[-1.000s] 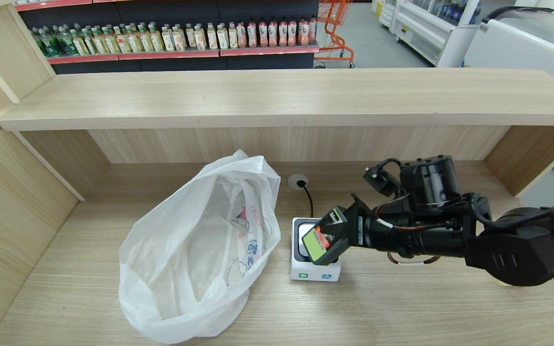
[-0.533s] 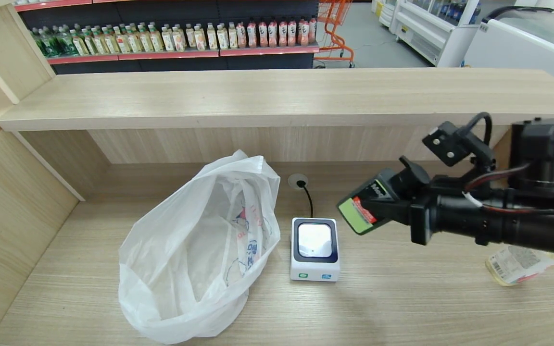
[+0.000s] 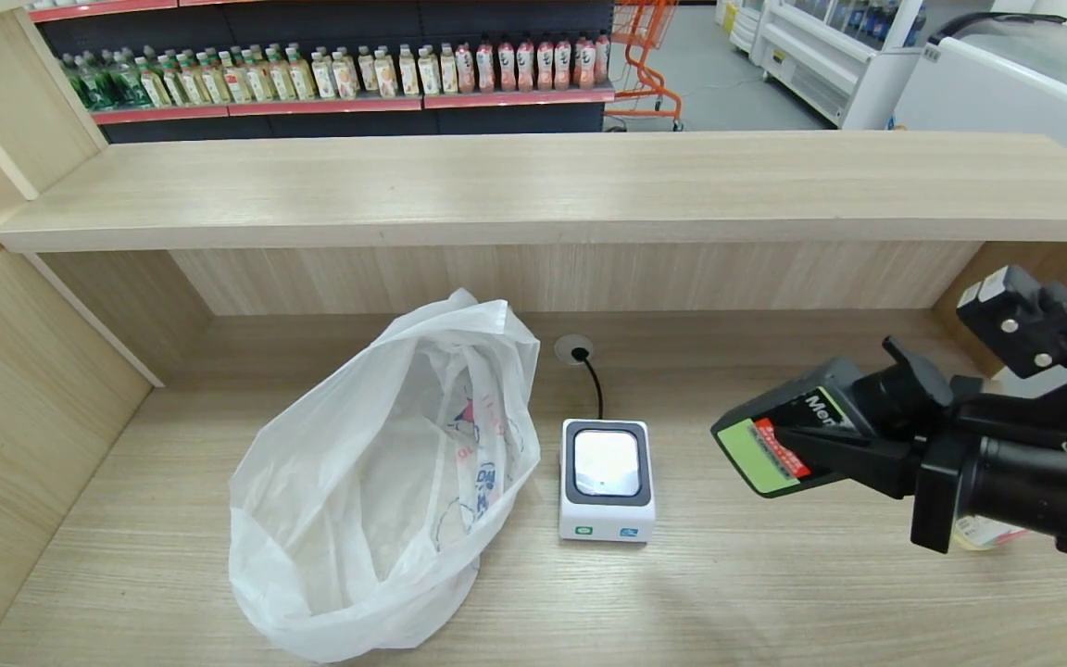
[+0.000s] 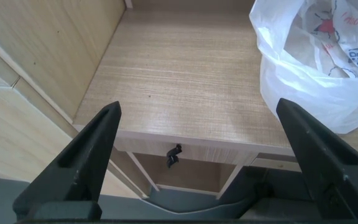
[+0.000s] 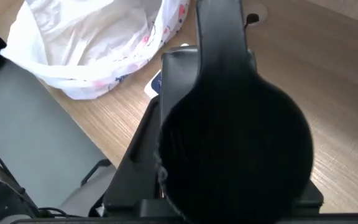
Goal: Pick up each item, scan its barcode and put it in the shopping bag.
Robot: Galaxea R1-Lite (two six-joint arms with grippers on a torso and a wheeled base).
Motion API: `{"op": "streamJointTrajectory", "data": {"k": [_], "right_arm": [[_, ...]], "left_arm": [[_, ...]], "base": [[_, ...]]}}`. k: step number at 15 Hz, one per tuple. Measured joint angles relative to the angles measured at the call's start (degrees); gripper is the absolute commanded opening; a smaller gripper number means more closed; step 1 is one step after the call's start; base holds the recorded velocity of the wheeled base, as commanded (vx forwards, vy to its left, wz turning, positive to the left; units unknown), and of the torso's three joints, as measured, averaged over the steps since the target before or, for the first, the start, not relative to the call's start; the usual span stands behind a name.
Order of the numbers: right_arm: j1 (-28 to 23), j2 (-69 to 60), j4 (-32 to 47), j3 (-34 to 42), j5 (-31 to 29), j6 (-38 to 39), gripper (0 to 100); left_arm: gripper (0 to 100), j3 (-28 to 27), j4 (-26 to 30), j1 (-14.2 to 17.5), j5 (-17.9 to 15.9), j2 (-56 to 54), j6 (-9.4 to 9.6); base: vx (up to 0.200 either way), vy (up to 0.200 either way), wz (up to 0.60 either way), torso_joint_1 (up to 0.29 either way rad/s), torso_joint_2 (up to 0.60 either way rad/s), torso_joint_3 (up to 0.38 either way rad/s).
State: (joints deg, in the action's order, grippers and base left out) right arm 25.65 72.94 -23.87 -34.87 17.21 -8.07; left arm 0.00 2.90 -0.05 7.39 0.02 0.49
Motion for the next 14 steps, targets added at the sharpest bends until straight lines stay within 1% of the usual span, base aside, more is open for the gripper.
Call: {"op": "streamJointTrajectory", "data": {"k": [3, 5, 7, 9, 11, 14], "right_arm": [[0.01, -0.95, 0.01, 0.13, -0.02, 4.28, 0], [0.17, -1.39, 0.12, 0.13, 0.09, 10.25, 0], [0.26, -1.58, 0.12, 0.02, 0.13, 13.98, 0], [0.21, -1.63, 0.11, -0.09, 0.13, 18.03, 0], [0.76, -1.58, 0.06, -0.74, 0.41, 23.97, 0], [3.79, -1.35, -0.11, -3.89, 0.44, 31.35, 0]], "left_arm": [[100, 0.0, -0.01, -0.02, -0.02, 0.0, 0.0], [100, 0.0, 0.0, 0.0, 0.0, 0.0, 0.05], [100, 0.0, -0.01, 0.0, 0.0, 0.0, 0.02], [100, 0.0, -0.01, -0.05, 0.0, 0.0, 0.02], [100, 0.0, -0.01, 0.05, 0.02, 0.0, -0.02], [100, 0.0, -0.01, 0.02, 0.0, 0.0, -0.05]], "base": [[-0.2, 0.0, 0.0, -0.001, 0.0, 0.001], [0.0, 0.0, 0.0, 0.0, 0.0, 0.0], [0.0, 0.0, 0.0, 0.0, 0.0, 0.0], [0.0, 0.2, 0.0, 0.007, 0.0, 0.002], [0.0, 0.2, 0.0, -0.002, 0.0, 0.007], [0.0, 0.2, 0.0, 0.009, 0.01, -0.002]]}}
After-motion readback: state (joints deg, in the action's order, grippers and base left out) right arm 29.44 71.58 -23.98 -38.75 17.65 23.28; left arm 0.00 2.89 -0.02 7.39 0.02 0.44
